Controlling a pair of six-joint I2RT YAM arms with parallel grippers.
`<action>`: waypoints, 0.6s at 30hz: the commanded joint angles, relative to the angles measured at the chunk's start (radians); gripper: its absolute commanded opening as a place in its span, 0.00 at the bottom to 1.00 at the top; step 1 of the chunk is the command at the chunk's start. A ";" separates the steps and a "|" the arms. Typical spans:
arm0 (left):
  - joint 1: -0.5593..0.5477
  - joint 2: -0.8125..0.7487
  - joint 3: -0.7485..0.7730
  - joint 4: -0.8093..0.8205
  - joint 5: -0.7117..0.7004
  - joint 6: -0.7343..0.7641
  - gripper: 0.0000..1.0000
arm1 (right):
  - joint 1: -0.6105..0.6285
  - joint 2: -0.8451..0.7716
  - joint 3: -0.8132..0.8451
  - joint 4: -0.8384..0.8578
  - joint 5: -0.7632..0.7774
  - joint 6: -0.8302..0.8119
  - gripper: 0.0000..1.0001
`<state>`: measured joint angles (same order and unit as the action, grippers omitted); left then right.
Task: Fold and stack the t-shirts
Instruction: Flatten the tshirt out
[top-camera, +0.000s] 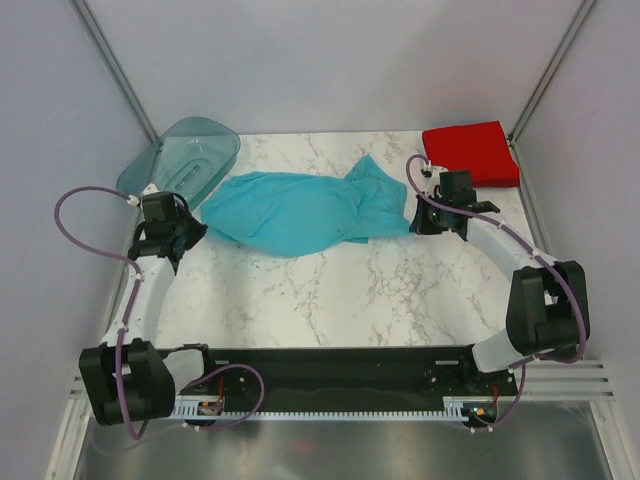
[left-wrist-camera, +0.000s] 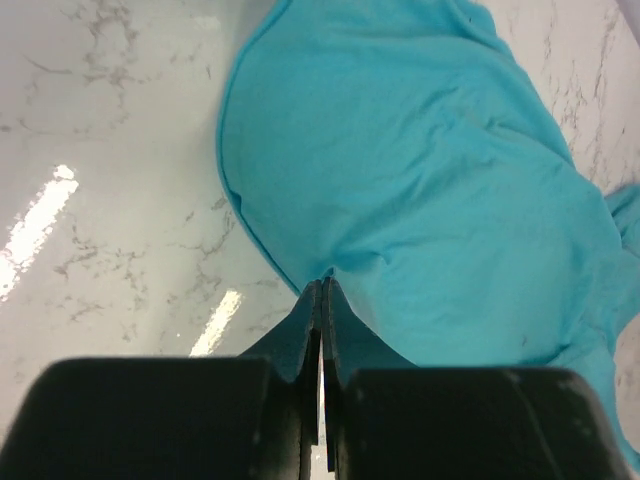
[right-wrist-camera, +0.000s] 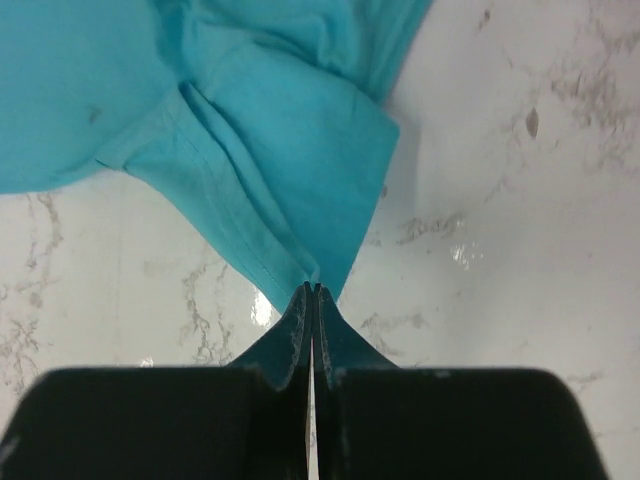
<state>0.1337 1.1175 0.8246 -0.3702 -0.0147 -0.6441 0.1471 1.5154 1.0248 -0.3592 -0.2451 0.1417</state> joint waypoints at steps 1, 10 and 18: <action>0.003 0.028 0.001 0.031 0.082 -0.084 0.02 | 0.006 -0.001 -0.025 -0.024 0.110 0.070 0.00; 0.003 0.024 -0.025 0.031 0.058 -0.043 0.02 | 0.014 -0.003 -0.195 0.095 0.049 0.197 0.00; 0.004 0.030 -0.027 0.034 0.053 -0.043 0.02 | 0.054 0.005 -0.278 0.146 0.092 0.219 0.00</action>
<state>0.1337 1.1641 0.8024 -0.3649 0.0364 -0.6746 0.1902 1.5219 0.7532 -0.2741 -0.1757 0.3340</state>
